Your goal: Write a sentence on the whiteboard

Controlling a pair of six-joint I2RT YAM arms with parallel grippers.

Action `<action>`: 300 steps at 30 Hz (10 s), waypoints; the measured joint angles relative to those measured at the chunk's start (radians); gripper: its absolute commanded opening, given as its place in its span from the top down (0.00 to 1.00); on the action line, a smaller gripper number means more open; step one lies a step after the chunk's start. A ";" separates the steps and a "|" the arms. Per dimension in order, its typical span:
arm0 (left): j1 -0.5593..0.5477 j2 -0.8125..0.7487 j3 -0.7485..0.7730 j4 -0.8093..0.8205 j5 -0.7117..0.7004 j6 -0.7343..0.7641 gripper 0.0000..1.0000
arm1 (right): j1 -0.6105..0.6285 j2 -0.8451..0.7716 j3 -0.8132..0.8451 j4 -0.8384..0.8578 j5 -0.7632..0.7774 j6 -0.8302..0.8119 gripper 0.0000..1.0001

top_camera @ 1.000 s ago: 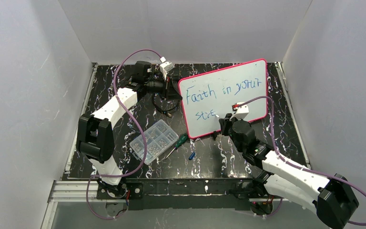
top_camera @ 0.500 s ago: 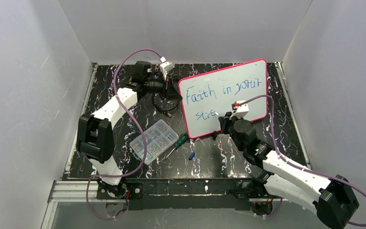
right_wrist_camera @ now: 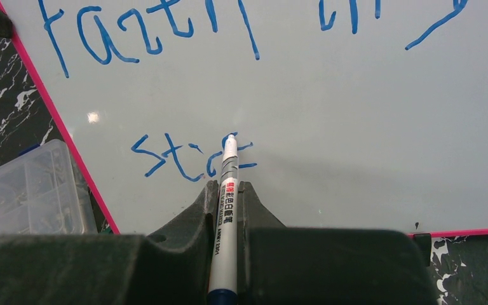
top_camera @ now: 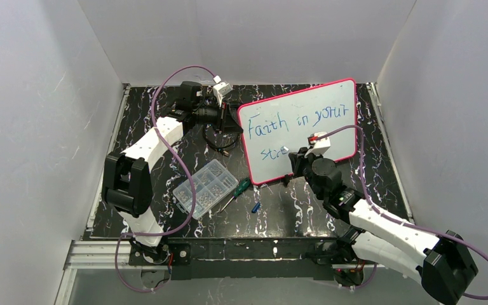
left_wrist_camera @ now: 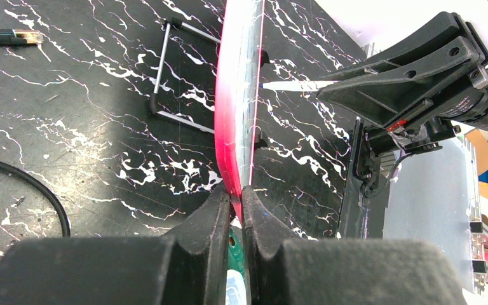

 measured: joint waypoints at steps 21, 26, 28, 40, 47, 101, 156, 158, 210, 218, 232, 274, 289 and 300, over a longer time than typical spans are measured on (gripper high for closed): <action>0.000 0.000 0.000 0.000 0.001 0.000 1.00 | 0.000 0.024 0.000 0.020 0.037 -0.007 0.99; 0.000 0.000 0.000 0.000 0.000 0.000 1.00 | 0.000 0.024 0.000 0.019 0.049 -0.009 0.99; 0.000 0.000 0.000 0.000 0.001 0.000 1.00 | 0.000 0.024 0.000 0.019 0.051 -0.010 0.99; 0.000 0.000 0.000 0.000 0.001 -0.001 1.00 | 0.000 0.013 -0.005 -0.010 0.060 -0.001 0.99; 0.000 0.000 0.000 0.000 0.000 -0.003 1.00 | 0.000 0.011 -0.011 -0.013 0.059 0.003 0.99; 0.000 0.000 0.000 0.000 -0.001 -0.006 1.00 | 0.000 -0.024 -0.067 -0.031 0.076 0.003 0.99; 0.000 0.000 0.000 0.001 0.005 -0.007 1.00 | -0.012 -0.006 -0.038 0.047 0.116 -0.047 0.99; 0.000 0.000 0.000 0.000 0.005 -0.007 1.00 | -0.012 -0.016 -0.038 0.047 0.093 -0.047 0.99; 0.000 0.000 0.000 0.001 0.001 -0.007 1.00 | -0.013 -0.012 -0.074 0.035 0.134 0.000 0.99; 0.000 0.000 0.000 0.000 -0.002 -0.007 1.00 | -0.013 -0.021 -0.088 0.022 0.134 0.024 0.99; 0.000 0.000 0.000 0.001 0.002 -0.007 1.00 | -0.013 -0.075 -0.081 -0.079 0.112 0.003 0.99; 0.000 0.000 0.000 0.001 -0.003 -0.007 1.00 | -0.157 -0.017 -0.008 -0.032 -0.050 -0.075 0.99; 0.000 0.000 0.000 0.001 -0.002 -0.007 1.00 | -0.157 -0.041 -0.036 -0.047 -0.080 -0.026 0.99; 0.000 0.000 0.000 0.001 -0.004 -0.007 1.00 | -0.155 -0.035 -0.036 -0.063 -0.025 -0.028 0.99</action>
